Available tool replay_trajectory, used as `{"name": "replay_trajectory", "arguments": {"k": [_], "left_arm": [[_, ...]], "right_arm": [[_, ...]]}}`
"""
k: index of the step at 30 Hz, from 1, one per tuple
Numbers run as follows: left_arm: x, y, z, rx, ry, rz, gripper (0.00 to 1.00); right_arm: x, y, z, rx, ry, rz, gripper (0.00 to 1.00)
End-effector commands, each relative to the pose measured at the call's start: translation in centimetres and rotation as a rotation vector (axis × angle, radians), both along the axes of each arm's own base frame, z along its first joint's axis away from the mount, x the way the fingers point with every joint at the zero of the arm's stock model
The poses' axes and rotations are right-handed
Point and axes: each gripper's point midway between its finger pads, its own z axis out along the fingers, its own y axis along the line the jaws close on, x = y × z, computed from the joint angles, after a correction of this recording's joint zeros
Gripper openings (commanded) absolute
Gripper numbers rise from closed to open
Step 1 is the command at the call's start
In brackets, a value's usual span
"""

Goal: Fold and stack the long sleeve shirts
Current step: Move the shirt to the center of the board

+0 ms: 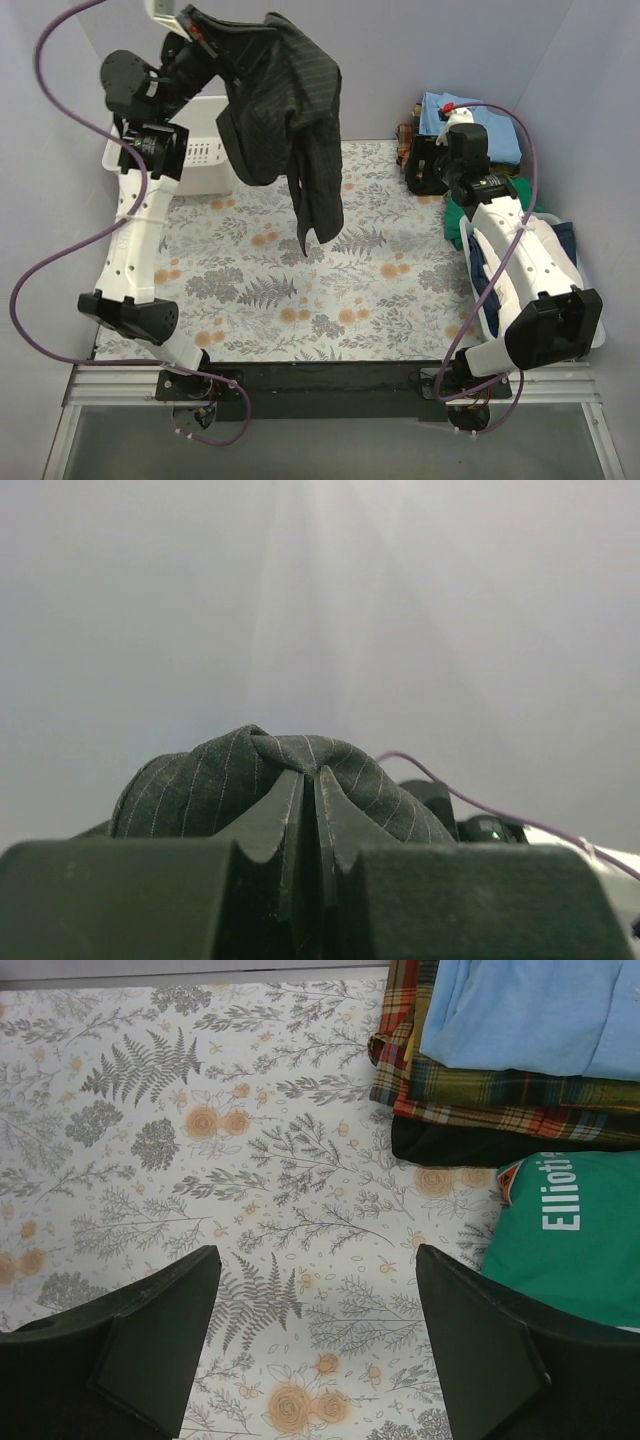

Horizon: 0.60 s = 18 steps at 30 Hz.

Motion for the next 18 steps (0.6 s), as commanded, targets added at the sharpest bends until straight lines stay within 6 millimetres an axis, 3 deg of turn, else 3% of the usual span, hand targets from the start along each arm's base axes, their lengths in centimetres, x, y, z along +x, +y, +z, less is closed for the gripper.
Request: {"name": "replay_trajectory", "arguments": {"k": [1, 3, 6, 9, 12, 15, 16, 17, 18], "left_arm": [[-1.8, -6.9, -3.2, 0.079, 0.035, -0.277, 0.00], [-1.8, -9.8, -5.1, 0.107, 0.066, -0.331, 0.00], [-0.9, -12.3, -7.4, 0.132, 0.126, -0.338, 0.00], [-0.4, -13.4, -8.8, 0.152, 0.162, -0.318, 0.00], [0.8, -13.2, -10.1, 0.159, 0.220, -0.226, 0.00], [2.0, -11.4, -11.7, 0.175, 0.261, -0.072, 0.00], [1.1, -10.3, -11.2, 0.176, 0.243, -0.032, 0.00], [1.8, -10.1, -14.4, 0.218, 0.310, 0.000, 0.00], [2.0, -9.6, -15.7, 0.234, 0.335, 0.032, 0.00]], "right_arm": [[-0.7, -1.7, 3.0, -0.006, -0.088, -0.058, 0.88], [-1.1, -2.5, 3.7, -0.011, -0.103, -0.081, 0.88], [-1.6, -4.3, 4.4, -0.004, -0.122, -0.137, 0.88], [-2.3, -6.0, 4.8, 0.016, -0.134, -0.200, 0.88], [-2.9, -6.8, 4.8, 0.027, -0.137, -0.228, 0.88], [-3.2, -6.7, 4.1, 0.044, -0.120, -0.221, 0.88], [-3.2, -6.4, 3.8, 0.054, -0.112, -0.206, 0.88], [-3.3, -6.2, 3.4, 0.060, -0.103, -0.199, 0.88], [-3.3, -6.0, 2.9, 0.070, -0.088, -0.192, 0.88]]}}
